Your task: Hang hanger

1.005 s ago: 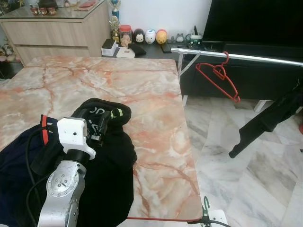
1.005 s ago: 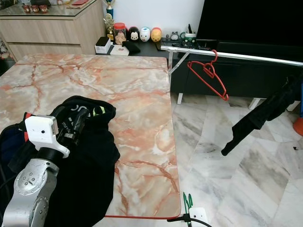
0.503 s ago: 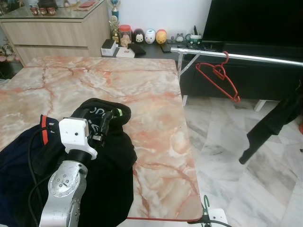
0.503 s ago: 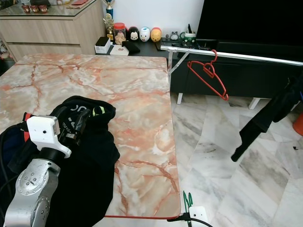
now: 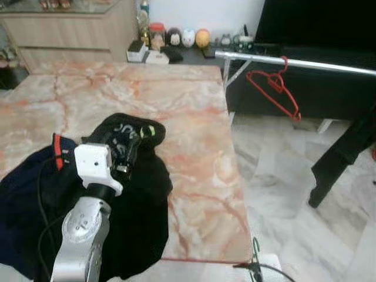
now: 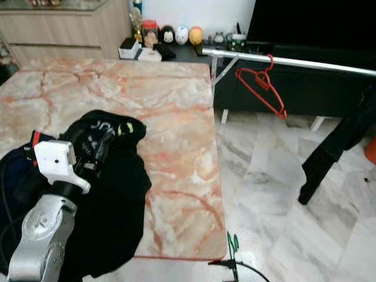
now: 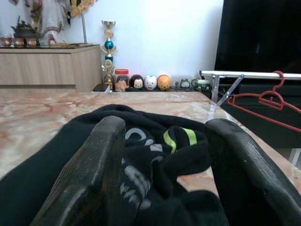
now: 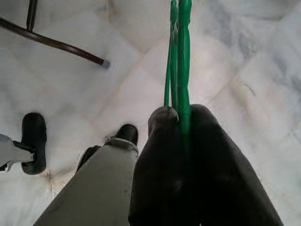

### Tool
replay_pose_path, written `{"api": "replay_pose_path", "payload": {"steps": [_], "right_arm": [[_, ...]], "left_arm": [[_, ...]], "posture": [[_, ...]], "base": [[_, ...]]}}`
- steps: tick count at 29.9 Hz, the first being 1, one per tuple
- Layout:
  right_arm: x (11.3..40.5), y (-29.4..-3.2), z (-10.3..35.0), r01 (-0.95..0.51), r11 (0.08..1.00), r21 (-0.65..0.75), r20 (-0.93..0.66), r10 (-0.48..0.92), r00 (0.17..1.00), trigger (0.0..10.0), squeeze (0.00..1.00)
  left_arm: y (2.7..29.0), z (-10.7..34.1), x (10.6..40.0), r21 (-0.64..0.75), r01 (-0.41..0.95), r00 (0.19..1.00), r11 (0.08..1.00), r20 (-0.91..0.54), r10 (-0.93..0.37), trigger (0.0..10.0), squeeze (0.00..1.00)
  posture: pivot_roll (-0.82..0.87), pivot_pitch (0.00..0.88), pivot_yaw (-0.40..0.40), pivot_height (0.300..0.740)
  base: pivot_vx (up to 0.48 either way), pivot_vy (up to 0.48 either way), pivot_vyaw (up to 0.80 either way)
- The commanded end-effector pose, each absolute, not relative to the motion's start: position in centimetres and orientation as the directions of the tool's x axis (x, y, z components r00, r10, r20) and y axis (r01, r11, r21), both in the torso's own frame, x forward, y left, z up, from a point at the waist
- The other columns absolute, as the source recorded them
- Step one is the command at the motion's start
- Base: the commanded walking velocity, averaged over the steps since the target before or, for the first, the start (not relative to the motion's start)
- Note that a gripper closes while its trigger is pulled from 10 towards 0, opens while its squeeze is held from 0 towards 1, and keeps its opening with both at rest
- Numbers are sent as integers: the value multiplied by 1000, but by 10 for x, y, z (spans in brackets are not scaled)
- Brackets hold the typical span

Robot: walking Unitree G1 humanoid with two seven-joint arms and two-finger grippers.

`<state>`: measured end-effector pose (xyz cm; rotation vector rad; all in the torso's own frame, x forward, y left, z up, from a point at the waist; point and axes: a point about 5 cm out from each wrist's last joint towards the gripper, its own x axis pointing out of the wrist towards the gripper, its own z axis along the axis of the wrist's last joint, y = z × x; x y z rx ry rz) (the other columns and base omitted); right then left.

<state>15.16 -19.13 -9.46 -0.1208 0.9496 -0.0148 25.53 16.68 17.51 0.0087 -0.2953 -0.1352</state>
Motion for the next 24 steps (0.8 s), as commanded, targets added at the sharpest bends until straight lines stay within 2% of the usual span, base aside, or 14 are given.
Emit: {"api": "replay_pose_path", "payload": {"steps": [1, 24], "right_arm": [[153, -193, -93, -21, 993, -112, -802, -78, 592, 10000, 0], [162, -189, -90, -19, 994, -106, -782, -71, 620, 10000, 0]], "left_arm": [[165, 174, 255, 34, 137, 947, 990, 288, -141, 10000, 0], [166, 174, 256, 36, 136, 947, 990, 288, -140, 10000, 0]], "posture": [[92, 0, -35, 740], [88, 0, -37, 740]], "base": [[-247, 0, 0], [-251, 0, 0]]}}
